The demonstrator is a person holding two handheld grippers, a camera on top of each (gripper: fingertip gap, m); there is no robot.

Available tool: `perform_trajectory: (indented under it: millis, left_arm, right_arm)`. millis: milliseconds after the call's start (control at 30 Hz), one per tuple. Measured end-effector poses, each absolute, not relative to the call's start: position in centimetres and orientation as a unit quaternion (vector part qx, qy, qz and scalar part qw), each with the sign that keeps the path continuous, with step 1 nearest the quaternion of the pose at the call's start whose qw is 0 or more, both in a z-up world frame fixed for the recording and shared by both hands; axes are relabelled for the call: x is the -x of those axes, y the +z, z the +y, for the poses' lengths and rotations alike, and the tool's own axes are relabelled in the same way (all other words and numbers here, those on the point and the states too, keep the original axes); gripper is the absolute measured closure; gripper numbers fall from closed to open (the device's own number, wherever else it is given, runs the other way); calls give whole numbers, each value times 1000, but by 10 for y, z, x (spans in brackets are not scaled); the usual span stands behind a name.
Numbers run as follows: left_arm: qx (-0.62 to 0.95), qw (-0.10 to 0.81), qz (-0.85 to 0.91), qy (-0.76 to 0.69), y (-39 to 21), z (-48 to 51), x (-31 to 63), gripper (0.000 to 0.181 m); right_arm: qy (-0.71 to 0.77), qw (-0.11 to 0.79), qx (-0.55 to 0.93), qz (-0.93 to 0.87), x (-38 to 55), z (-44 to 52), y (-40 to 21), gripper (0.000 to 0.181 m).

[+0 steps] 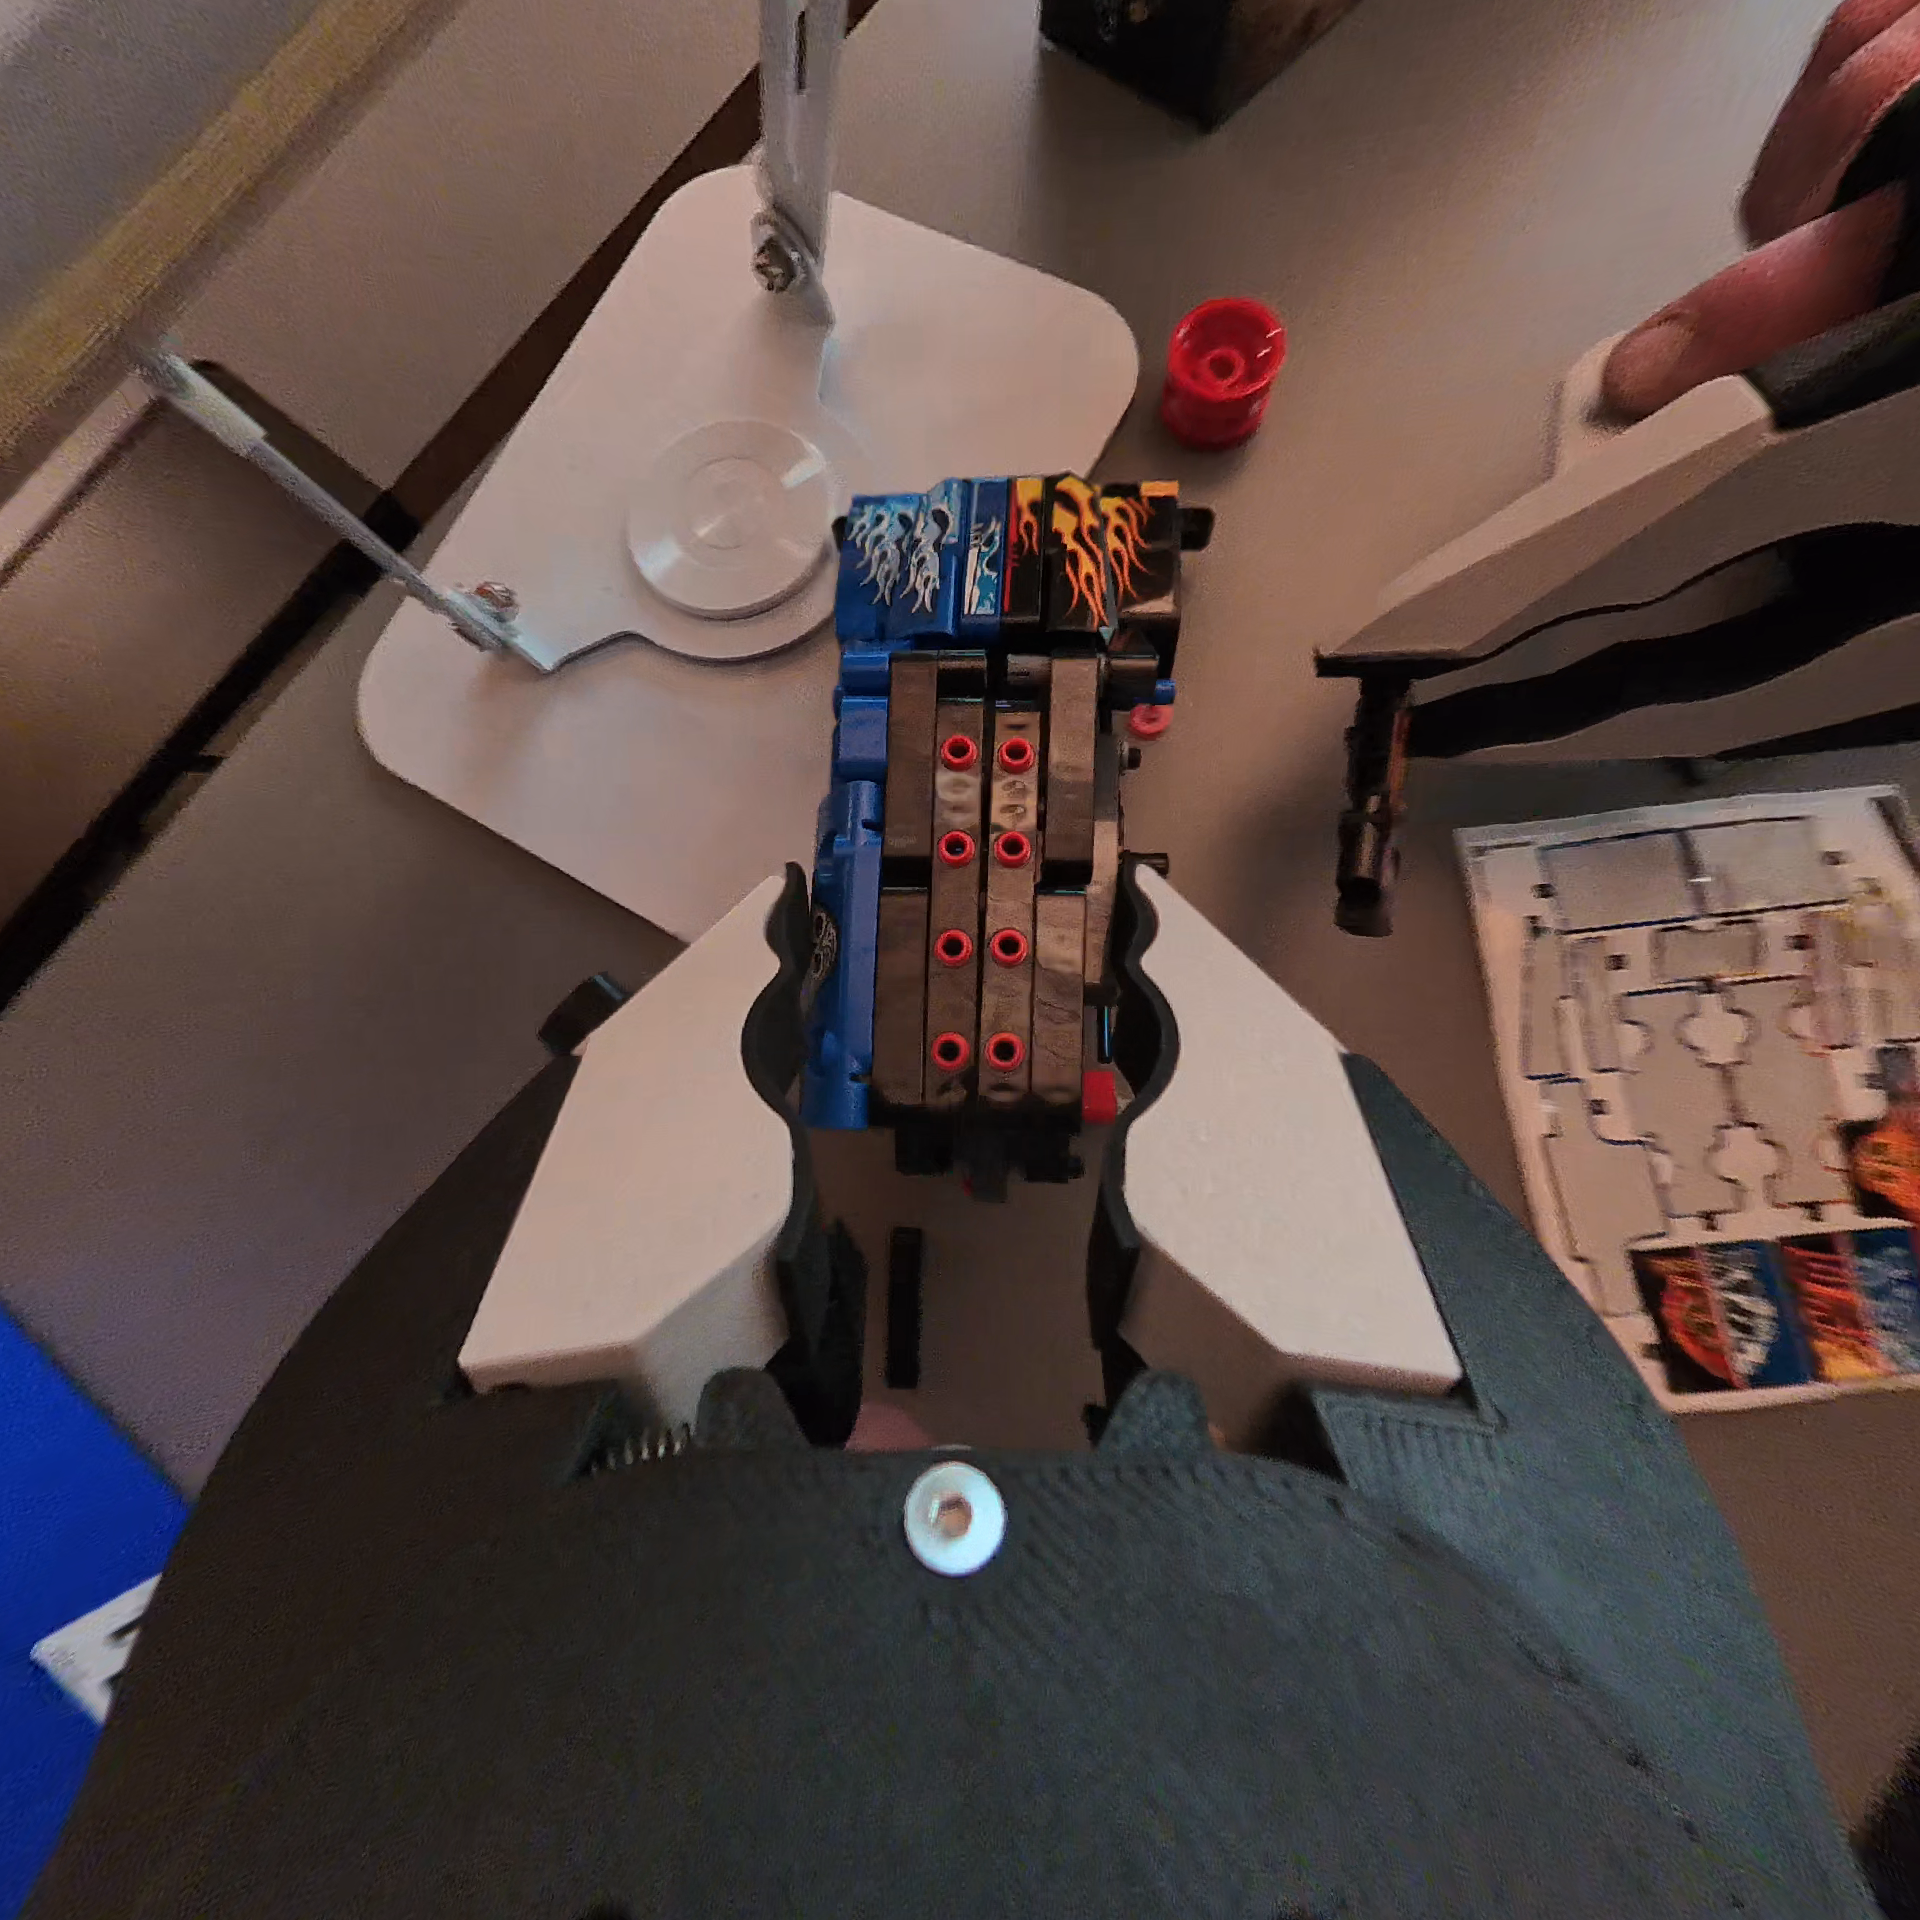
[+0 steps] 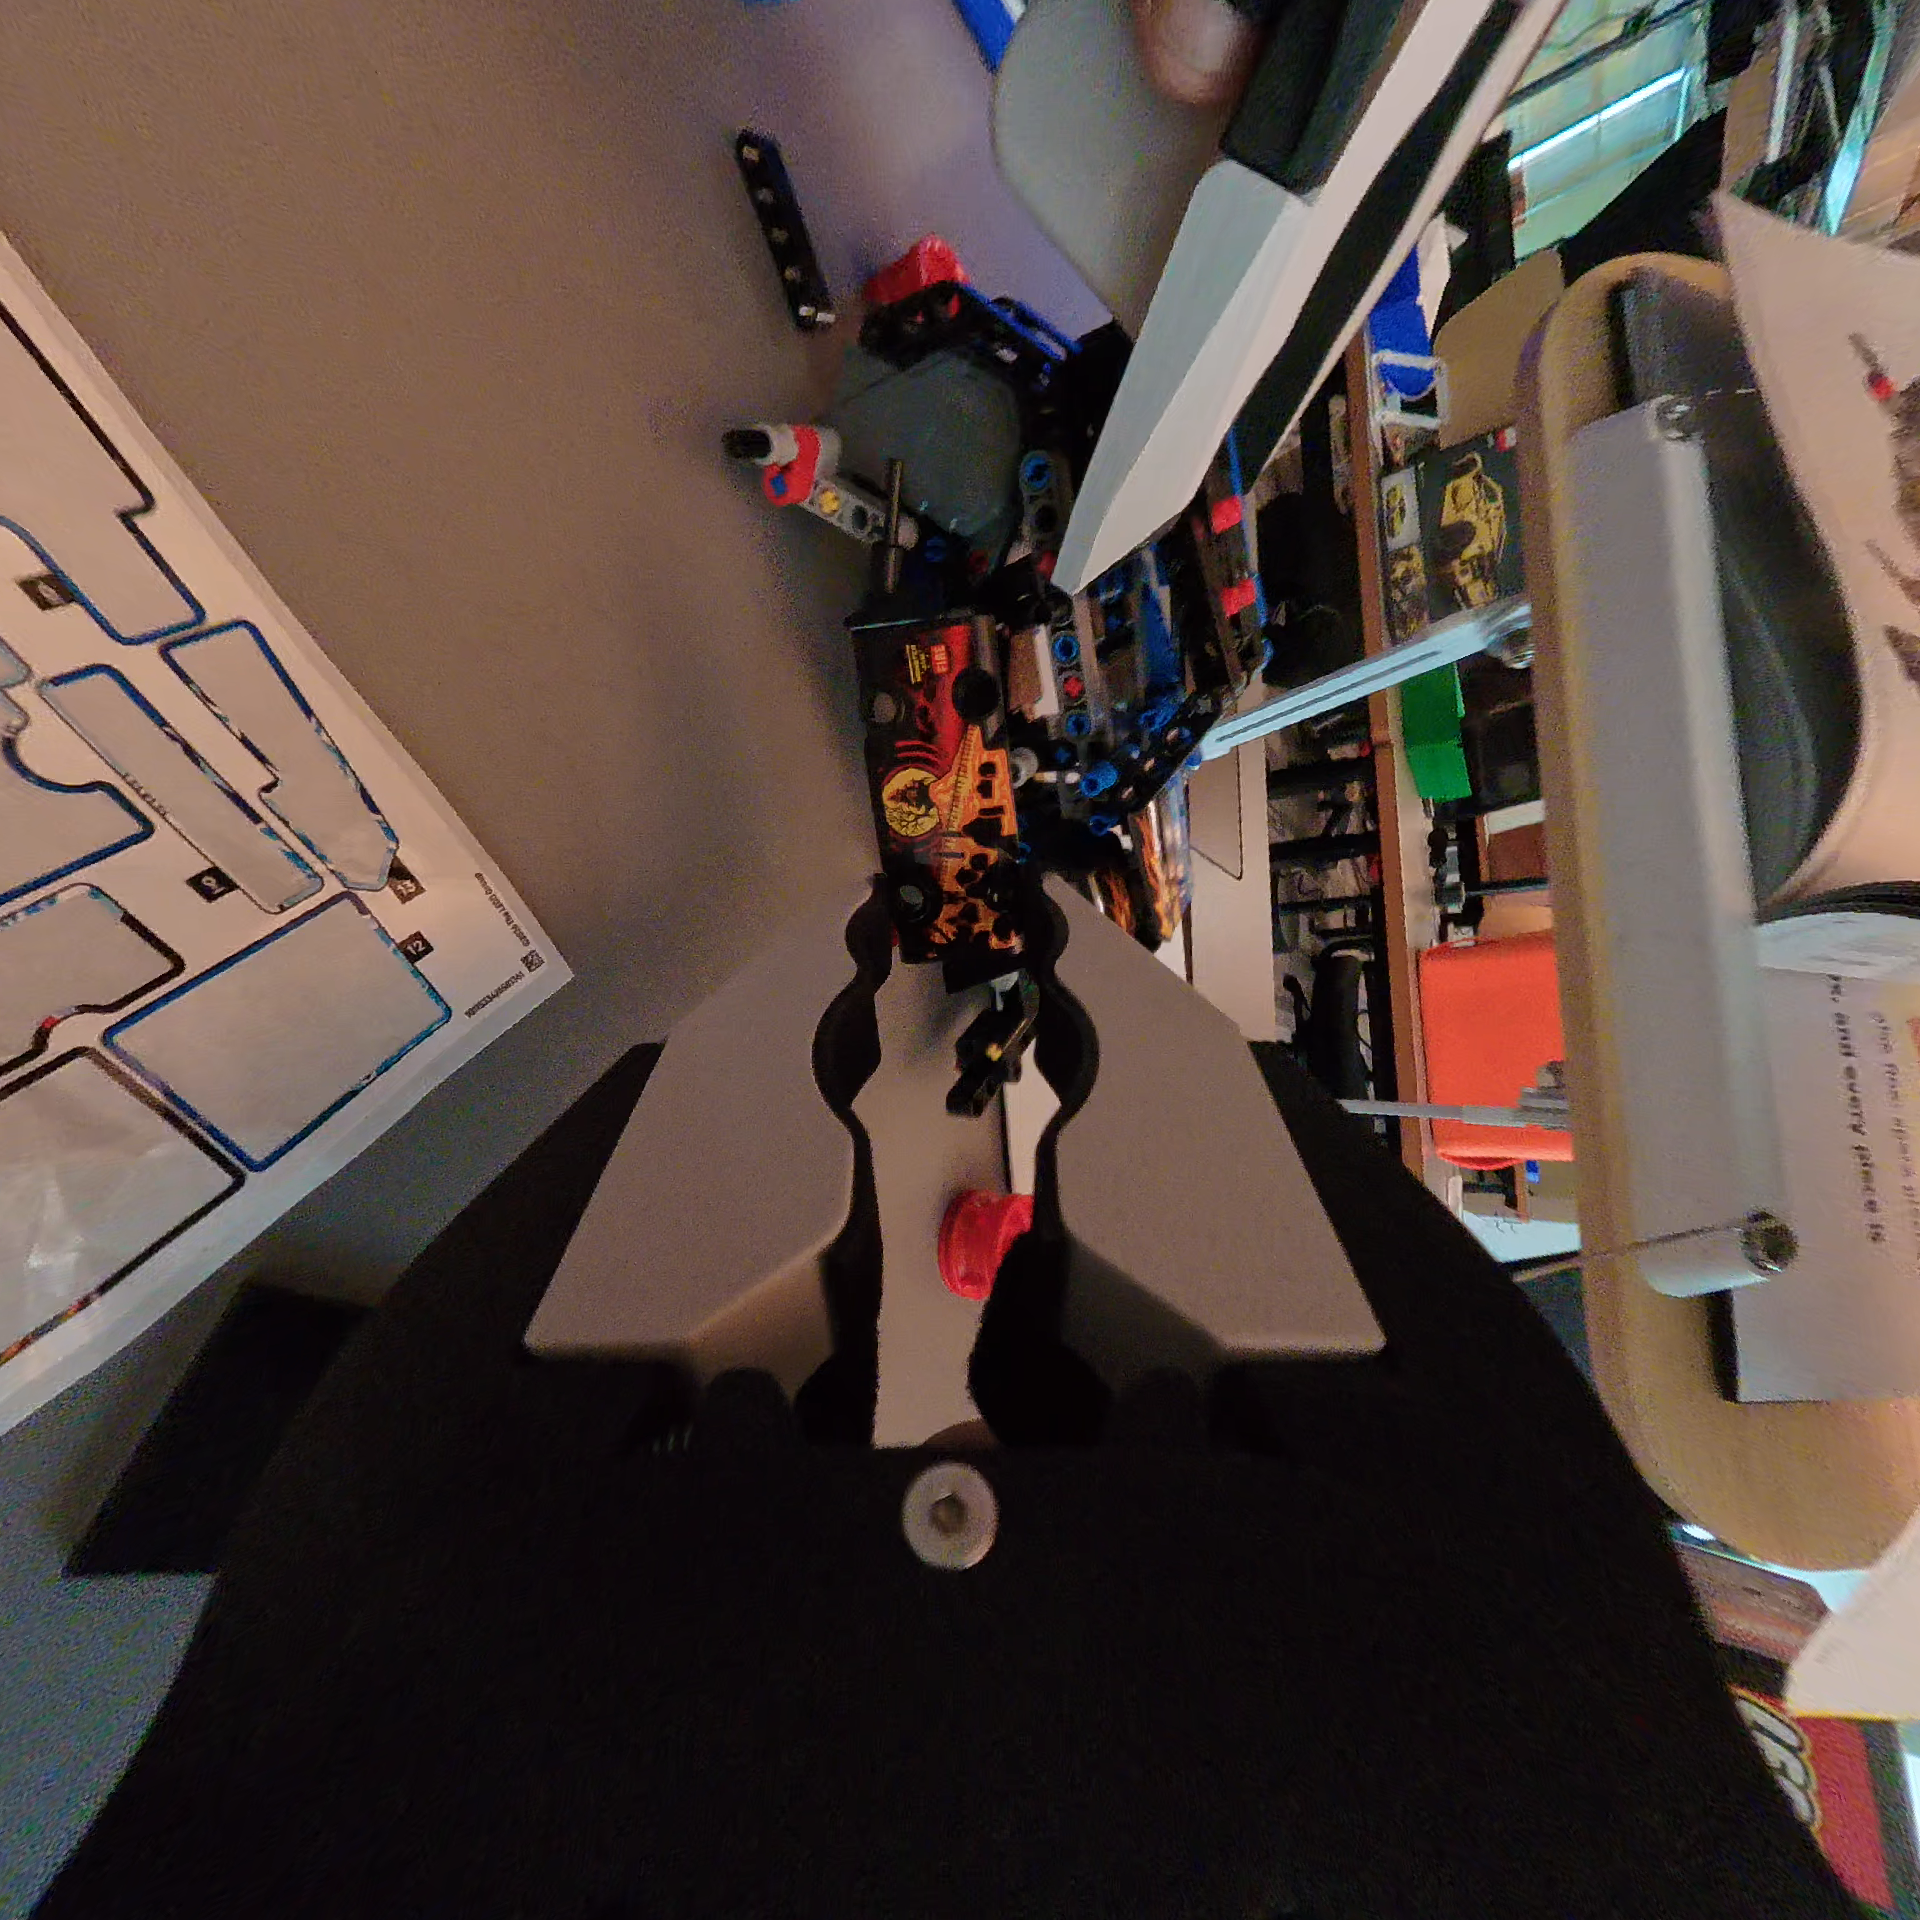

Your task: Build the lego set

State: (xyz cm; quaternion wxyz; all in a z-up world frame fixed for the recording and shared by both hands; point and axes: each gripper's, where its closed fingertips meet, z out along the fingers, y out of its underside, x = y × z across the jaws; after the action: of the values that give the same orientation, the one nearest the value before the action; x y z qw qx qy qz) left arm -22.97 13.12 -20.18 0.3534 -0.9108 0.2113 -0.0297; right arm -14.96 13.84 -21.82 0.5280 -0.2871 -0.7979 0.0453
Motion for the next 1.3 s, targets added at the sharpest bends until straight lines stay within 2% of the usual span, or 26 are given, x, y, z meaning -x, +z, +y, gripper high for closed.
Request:
perform_trajectory:
  millis: [167, 333, 433, 933, 1300]
  left_arm:
    - [902, 340, 178, -200, -182, 117, 200, 124]
    - [903, 299, 152, -270, -195, 108, 194, 125]
    - [888, 317, 117, -312, -199, 114, 197, 130]
    - [854, 362, 95, -362, -201, 124, 202, 125]
    - [843, 373, 95, -376, -203, 124, 200, 122]
  right_arm:
    - [94, 539, 263, -794, 141, 122, -190, 158]
    - [105, 535, 274, -792, 138, 122, -181, 159]
    - [110, 523, 279, -798, 141, 121, -187, 159]
    - [93, 495, 270, -820, 143, 122, -213, 158]
    - [72, 541, 263, -796, 151, 126, -205, 158]
